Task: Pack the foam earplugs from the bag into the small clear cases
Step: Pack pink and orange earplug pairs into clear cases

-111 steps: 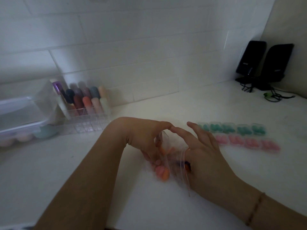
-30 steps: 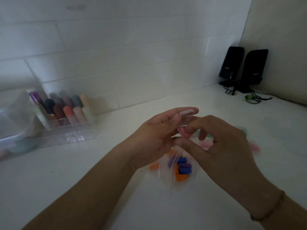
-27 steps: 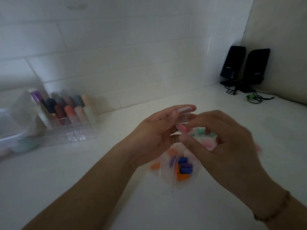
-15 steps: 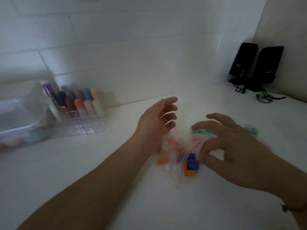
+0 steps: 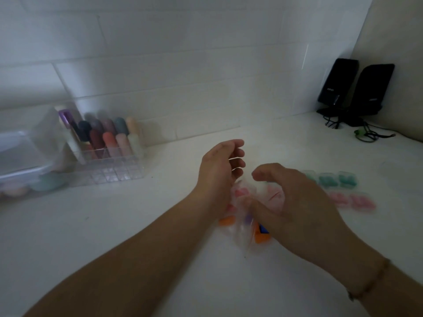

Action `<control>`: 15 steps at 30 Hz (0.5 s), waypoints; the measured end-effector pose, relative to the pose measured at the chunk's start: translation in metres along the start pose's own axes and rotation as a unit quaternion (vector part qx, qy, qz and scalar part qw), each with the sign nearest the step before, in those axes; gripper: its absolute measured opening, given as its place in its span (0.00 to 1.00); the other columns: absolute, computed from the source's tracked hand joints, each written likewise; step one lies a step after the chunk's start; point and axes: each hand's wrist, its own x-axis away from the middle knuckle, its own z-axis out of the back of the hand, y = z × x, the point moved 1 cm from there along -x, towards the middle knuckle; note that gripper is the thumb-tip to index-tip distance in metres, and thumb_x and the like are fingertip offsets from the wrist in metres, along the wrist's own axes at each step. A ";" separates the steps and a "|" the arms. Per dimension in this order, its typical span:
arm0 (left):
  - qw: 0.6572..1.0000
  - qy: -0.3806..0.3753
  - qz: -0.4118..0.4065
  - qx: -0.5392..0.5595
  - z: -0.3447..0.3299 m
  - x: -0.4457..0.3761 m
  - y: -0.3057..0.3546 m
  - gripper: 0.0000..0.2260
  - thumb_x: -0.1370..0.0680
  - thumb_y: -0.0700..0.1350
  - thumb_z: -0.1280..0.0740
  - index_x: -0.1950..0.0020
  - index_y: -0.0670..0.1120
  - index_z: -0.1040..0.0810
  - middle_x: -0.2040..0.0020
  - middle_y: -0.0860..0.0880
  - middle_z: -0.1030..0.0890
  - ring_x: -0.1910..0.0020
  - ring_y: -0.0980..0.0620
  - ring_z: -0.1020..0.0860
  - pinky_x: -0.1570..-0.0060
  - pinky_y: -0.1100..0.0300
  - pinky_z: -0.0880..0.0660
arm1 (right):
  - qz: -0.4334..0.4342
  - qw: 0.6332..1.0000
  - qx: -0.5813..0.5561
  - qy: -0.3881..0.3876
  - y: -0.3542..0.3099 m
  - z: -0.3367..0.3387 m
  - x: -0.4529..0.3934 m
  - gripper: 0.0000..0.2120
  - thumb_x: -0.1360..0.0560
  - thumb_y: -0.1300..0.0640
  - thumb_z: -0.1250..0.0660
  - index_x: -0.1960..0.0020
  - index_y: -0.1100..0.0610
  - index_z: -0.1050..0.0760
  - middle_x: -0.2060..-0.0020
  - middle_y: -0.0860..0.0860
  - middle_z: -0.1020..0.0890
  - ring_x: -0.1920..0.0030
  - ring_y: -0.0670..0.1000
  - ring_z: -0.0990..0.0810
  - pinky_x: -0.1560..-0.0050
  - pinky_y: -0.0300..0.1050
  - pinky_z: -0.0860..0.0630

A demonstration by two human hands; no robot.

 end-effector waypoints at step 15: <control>0.989 -0.049 0.034 0.135 -0.005 0.006 0.000 0.11 0.20 0.46 0.38 0.54 0.43 0.18 0.62 0.49 0.22 0.65 0.52 0.26 0.63 0.56 0.32 | 0.025 0.998 -0.046 0.033 0.003 -0.020 -0.015 0.12 0.31 0.43 0.39 0.49 0.43 0.26 0.60 0.37 0.23 0.54 0.45 0.29 0.52 0.50 0.28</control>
